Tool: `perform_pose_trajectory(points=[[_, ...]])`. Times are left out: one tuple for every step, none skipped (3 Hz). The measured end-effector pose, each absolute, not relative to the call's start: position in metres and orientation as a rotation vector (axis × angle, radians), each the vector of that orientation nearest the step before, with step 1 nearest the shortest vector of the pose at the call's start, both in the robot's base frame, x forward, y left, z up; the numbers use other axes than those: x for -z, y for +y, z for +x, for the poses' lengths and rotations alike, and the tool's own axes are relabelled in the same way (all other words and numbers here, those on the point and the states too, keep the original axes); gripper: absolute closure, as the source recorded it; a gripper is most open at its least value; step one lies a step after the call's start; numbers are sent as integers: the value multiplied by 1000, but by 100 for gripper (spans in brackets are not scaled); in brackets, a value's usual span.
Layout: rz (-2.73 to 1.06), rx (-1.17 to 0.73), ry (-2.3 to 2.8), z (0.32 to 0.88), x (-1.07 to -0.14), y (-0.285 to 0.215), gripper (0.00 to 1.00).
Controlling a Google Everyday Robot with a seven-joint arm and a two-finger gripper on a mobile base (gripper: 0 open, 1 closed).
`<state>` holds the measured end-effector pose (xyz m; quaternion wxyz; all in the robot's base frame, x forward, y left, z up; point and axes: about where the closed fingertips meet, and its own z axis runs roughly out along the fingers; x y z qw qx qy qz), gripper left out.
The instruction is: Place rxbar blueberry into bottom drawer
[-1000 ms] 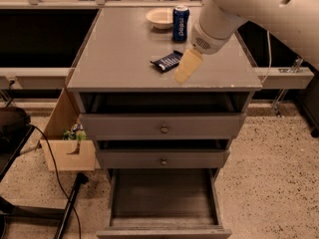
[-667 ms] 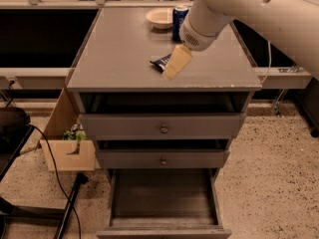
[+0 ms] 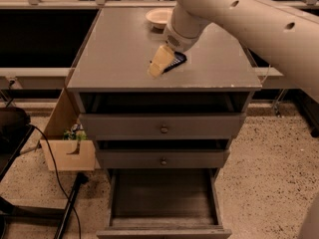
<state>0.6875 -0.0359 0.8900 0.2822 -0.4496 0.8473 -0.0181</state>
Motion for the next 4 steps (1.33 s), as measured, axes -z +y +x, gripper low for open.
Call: perform_pose_trajectory(points=[[-1187,4,2303,697,-872,-21,0],[-1173,-29,2339,706,-855,-5,0],[-1173,-29,2339,706,-855,-5,0],[-1173,-29,2339,706,-855,-5,17]])
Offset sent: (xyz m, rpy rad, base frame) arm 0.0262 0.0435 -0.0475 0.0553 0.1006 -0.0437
